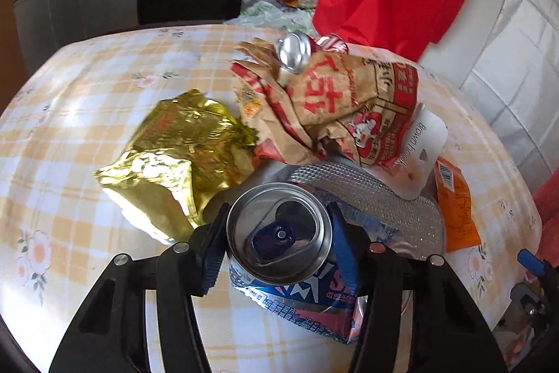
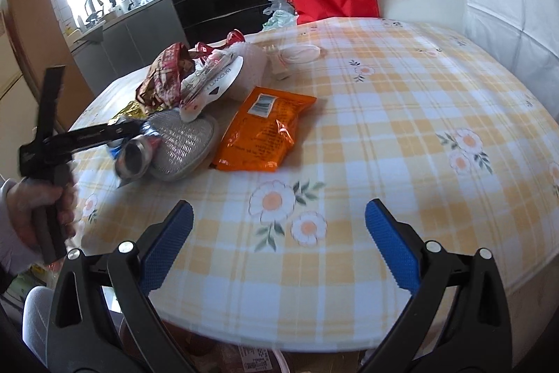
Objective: Collect trash
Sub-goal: 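Lift the can with the left gripper while the right gripper grasps the orange snack packet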
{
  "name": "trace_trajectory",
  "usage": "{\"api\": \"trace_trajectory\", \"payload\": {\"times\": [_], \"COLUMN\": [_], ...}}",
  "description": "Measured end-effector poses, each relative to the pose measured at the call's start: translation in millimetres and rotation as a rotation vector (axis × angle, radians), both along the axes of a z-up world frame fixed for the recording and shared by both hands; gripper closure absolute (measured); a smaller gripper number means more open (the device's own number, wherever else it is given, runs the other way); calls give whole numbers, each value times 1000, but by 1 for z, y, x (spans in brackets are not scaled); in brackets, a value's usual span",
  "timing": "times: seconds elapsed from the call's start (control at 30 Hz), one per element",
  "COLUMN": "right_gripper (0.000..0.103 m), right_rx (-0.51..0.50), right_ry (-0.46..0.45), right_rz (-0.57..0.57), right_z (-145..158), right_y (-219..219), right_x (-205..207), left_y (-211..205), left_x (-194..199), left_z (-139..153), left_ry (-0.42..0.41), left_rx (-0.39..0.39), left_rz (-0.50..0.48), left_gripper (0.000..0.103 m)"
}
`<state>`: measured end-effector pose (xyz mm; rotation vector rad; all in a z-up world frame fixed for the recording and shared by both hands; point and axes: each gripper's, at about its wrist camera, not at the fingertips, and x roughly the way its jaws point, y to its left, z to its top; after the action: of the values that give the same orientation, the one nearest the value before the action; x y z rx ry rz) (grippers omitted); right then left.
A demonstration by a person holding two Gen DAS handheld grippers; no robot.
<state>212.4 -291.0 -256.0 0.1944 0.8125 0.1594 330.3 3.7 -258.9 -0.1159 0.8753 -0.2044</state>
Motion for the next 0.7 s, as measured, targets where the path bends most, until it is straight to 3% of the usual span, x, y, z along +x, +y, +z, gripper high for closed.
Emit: {"api": "trace_trajectory", "payload": {"times": [0.3, 0.5, 0.63, 0.7], "right_gripper": [6, 6, 6, 6], "right_rx": [37, -18, -27, -79], "right_ry": [67, 164, 210, 213], "right_rz": [5, -41, -78, -76], "right_z": [2, -11, -22, -26], "right_y": [11, 29, 33, 38], "right_x": [79, 136, 155, 159], "left_y": [18, 39, 46, 51], "left_x": [-53, -106, -139, -151], "left_z": [30, 34, 31, 28], "left_ry": [-103, -139, -154, -151], "left_rx": [-85, -177, -173, -184], "left_rz": [15, 48, 69, 89], "left_gripper": [50, 50, 50, 50]}}
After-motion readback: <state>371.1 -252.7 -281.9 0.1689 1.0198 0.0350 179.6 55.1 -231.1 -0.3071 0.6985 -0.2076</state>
